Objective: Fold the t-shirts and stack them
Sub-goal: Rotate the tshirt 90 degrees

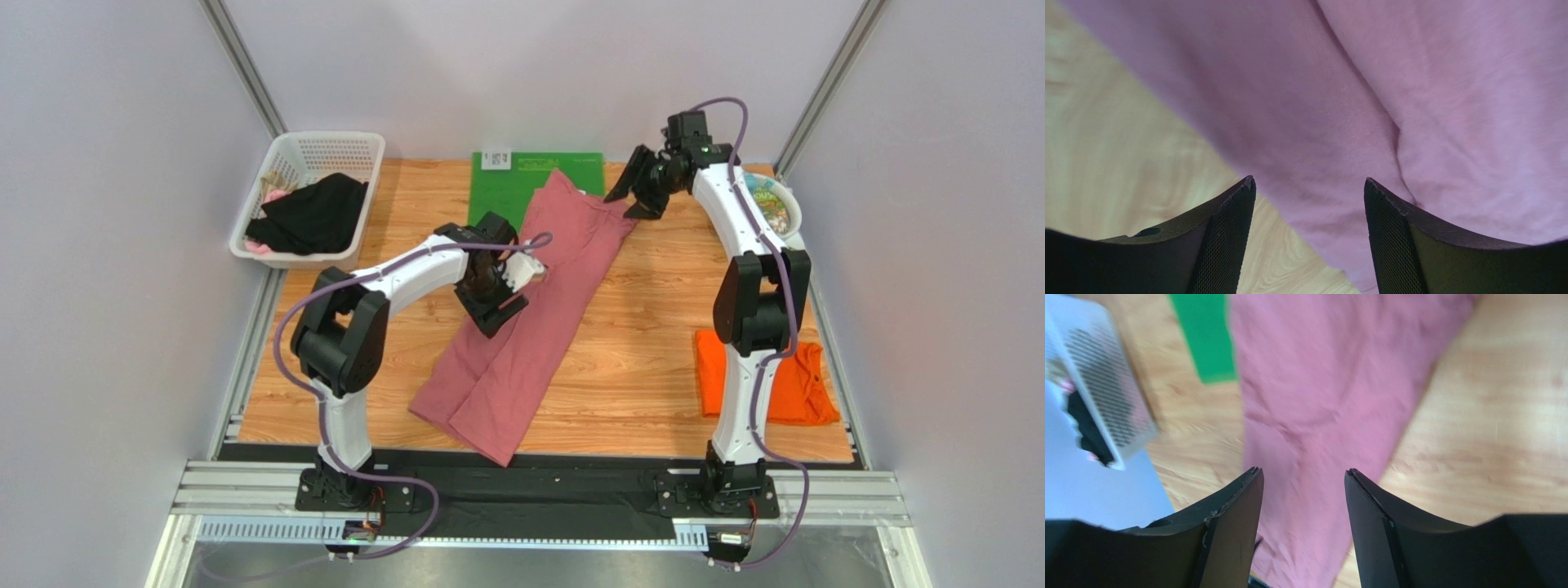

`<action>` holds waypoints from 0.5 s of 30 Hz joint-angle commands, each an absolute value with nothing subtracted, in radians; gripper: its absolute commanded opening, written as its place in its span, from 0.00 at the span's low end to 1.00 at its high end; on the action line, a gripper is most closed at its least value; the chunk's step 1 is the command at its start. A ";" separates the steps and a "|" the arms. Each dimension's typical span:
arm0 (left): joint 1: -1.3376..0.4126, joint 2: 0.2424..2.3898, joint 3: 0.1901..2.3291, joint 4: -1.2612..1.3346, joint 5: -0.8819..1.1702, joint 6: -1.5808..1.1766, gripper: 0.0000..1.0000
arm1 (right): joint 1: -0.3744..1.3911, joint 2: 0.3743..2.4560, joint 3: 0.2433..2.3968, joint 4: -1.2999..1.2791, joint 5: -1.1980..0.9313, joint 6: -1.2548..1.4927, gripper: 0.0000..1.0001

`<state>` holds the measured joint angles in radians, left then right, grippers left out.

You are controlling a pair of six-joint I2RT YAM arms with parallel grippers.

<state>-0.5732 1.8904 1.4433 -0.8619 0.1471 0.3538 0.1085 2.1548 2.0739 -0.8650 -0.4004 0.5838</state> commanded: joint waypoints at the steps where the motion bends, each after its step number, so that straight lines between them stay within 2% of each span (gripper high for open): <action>1: -0.572 1.907 1.375 -0.839 0.101 0.397 0.71 | 0.187 2.144 1.899 -0.913 -0.367 0.525 0.57; 8: -0.572 1.812 1.240 -0.841 0.015 0.454 0.71 | 0.281 2.186 1.865 -0.951 -0.314 0.505 0.56; 15: -0.572 1.741 1.178 -0.867 0.037 0.460 0.71 | 0.275 2.338 2.027 -1.021 -0.272 0.517 0.54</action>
<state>-0.5743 1.8061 1.1751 -0.8482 0.0257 0.4328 0.3004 2.2589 1.9079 -0.9787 -0.3260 0.5259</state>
